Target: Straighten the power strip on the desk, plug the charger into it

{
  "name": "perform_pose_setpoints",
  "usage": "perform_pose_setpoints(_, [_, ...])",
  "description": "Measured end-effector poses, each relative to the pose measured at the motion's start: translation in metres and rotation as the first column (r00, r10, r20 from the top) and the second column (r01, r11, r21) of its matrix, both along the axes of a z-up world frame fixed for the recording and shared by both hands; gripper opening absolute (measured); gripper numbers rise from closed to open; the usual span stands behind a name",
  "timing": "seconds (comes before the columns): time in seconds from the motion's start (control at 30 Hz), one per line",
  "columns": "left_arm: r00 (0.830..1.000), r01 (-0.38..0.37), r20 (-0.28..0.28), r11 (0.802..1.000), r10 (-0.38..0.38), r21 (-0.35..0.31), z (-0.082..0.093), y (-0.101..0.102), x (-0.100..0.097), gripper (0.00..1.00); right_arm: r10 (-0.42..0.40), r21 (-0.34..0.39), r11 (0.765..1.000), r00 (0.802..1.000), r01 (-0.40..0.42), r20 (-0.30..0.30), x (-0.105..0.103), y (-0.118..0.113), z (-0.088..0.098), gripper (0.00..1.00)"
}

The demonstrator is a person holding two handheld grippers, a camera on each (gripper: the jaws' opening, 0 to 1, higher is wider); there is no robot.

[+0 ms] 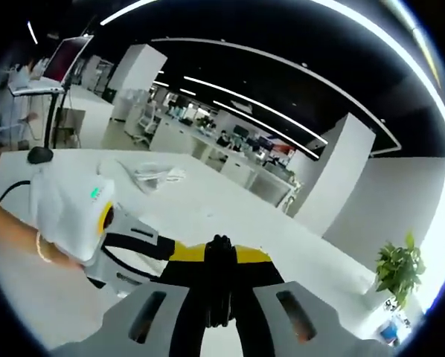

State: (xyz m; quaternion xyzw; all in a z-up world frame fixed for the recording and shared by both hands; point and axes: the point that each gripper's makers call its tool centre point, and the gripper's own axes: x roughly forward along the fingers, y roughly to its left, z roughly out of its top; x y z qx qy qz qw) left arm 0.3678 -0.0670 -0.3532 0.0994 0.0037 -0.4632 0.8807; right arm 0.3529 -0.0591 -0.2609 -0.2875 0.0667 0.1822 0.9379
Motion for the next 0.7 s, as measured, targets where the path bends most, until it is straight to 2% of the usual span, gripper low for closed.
perform_pose_setpoints(0.23, [0.99,0.133,-0.044,0.991,-0.132,0.021,-0.002,0.005,0.006,0.25,0.053,-0.053,0.997,0.999,-0.053,-0.005,0.005,0.008,0.0,0.08])
perform_pose_setpoints(0.3, [0.986,0.165,-0.043,0.986,-0.164,0.025,-0.001,0.007,0.008,0.25,0.072,-0.085,0.994,0.997,-0.071,0.0,0.007,0.012,0.002,0.08])
perform_pose_setpoints(0.33, [0.981,0.188,-0.059,0.982,-0.187,0.012,0.0,0.008,0.008,0.25,0.095,-0.129,0.987,0.995,-0.093,0.01,0.008,0.015,0.003,0.08])
perform_pose_setpoints(0.5, [0.961,0.263,-0.089,0.965,-0.262,-0.005,0.002,0.011,0.018,0.25,0.114,-0.229,0.968,0.993,-0.102,0.037,0.012,0.022,0.004,0.08])
perform_pose_setpoints(0.57, [0.958,0.272,-0.089,0.962,-0.271,-0.006,0.003,0.011,0.022,0.26,0.121,-0.241,0.965,0.992,-0.108,0.041,0.014,0.023,0.004,0.08])
perform_pose_setpoints(0.67, [0.941,0.317,-0.11,0.947,-0.32,-0.043,0.006,0.01,0.025,0.25,0.126,-0.234,0.966,0.991,-0.113,0.042,0.018,0.023,0.007,0.08])
perform_pose_setpoints(0.7, [0.94,0.32,-0.112,0.946,-0.323,-0.044,0.005,0.011,0.028,0.25,0.128,-0.23,0.966,0.991,-0.115,0.041,0.019,0.024,0.007,0.08])
